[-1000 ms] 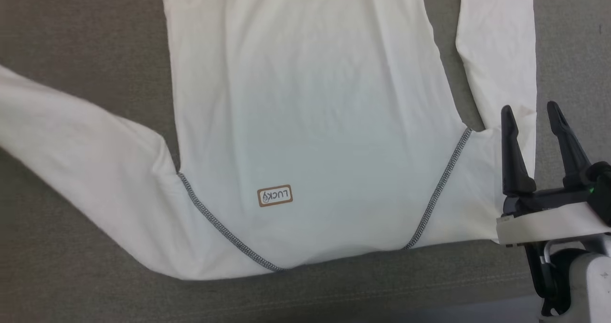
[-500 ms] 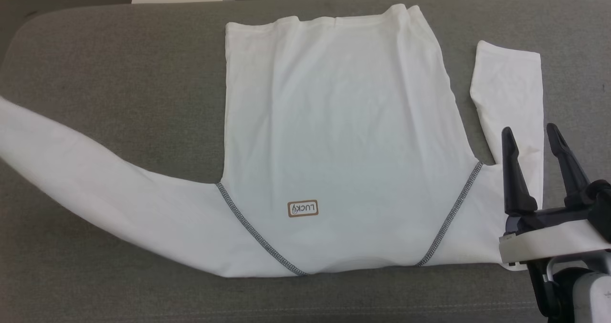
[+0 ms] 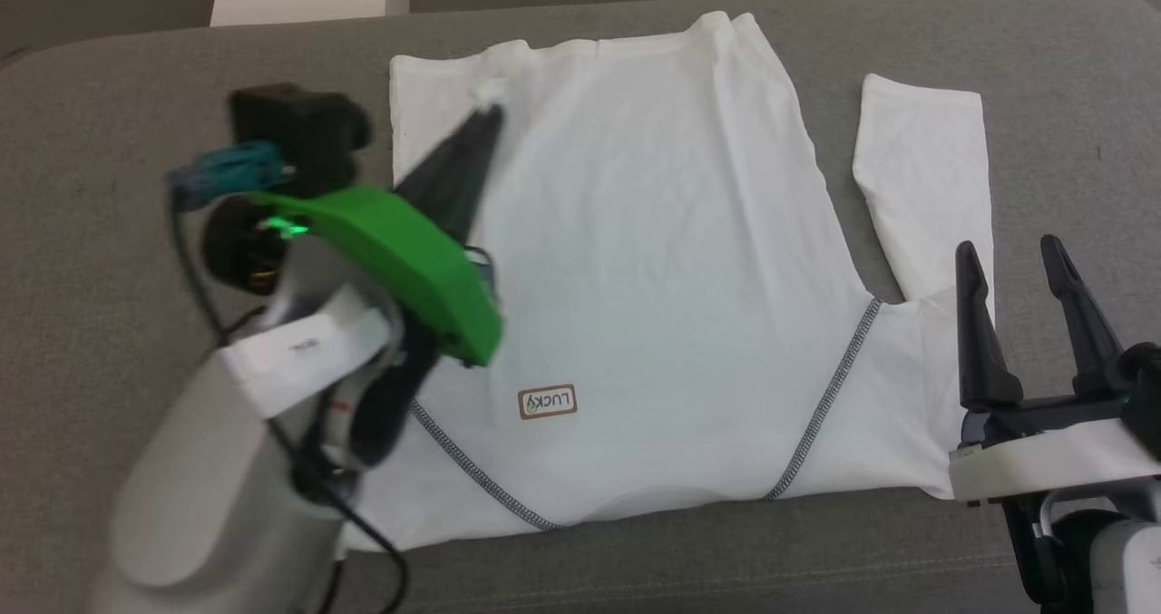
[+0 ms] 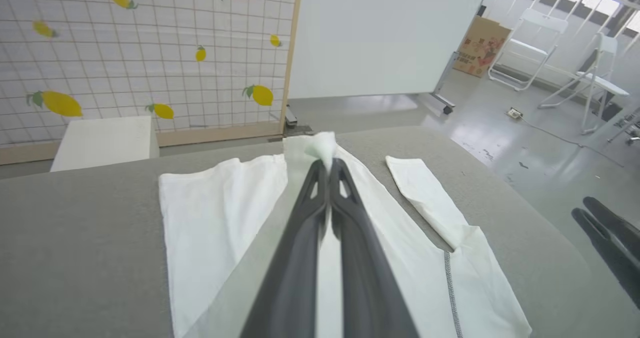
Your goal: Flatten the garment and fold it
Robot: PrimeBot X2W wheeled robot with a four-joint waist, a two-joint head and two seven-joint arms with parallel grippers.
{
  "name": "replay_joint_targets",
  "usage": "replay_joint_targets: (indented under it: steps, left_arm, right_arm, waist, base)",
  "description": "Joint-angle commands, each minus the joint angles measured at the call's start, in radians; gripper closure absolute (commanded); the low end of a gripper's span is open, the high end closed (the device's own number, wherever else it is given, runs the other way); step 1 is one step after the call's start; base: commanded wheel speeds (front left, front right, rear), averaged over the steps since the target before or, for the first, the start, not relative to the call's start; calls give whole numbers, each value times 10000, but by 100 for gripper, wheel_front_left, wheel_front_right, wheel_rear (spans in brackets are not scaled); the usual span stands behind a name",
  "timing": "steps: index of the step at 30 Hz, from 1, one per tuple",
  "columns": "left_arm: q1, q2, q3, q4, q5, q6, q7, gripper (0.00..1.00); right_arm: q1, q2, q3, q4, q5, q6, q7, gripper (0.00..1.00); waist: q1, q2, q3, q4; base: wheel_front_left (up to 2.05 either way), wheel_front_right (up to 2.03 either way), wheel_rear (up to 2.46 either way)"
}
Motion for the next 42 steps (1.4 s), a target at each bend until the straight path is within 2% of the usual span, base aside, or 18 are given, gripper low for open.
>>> replay_joint_targets:
  steps: [1, 7, 11, 14, 20, 24, 32, 42]
  left_arm:
    - [-307, -461, -354, 365, 100, -141, -143, 100]
    - [-993, -2112, -2013, 2483, 243, -901, -396, 100]
    - [-1296, -2900, -2723, 3967, 322, -1398, -740, 100]
    - [-1574, -3246, -3146, 5026, 383, -1684, -1056, 100]
    - [-2287, -3520, -3685, 6708, 294, -1874, -1822, 100]
    - [-2685, -3542, -4417, 7153, -235, -2025, -2083, 100]
    - [-3423, -3546, -6280, 8101, -1314, -1758, -2662, 100]
    - [-3948, -3547, -7399, 9210, -2293, -1491, -3249, 100]
  right_arm:
    - [40, 9, 65, -24, 62, -15, 6, 0]
    - [-154, 9, 125, 85, 163, -15, -89, 0]
    - [-214, 9, 169, 213, 238, -15, -177, 0]
    - [-310, 9, 215, 312, 307, -15, -271, 0]
    - [-562, 9, 497, 587, 457, -15, -475, 0]
    - [-687, 9, 647, 831, 602, -15, -644, 0]
    - [-1069, 9, 1173, 1562, 943, -15, -1116, 0]
    - [-1425, 9, 1471, 2192, 1151, -15, -1571, 0]
  waist:
    - [1, 0, 138, -203]
    - [1, 0, 467, -715]
    - [1, 0, 702, -992]
    - [1, 0, 885, -1190]
    - [1, 0, 1259, -1667]
    - [1, 0, 1471, -1987]
    - [1, 0, 1950, -2882]
    - [1, 0, 2397, -3582]
  base:
    - [0, 0, 0]
    - [0, 0, 0]
    - [0, 0, 0]
    - [0, 0, 0]
    - [0, 0, 0]
    - [0, 0, 0]
    - [0, 0, 0]
    - [0, 0, 0]
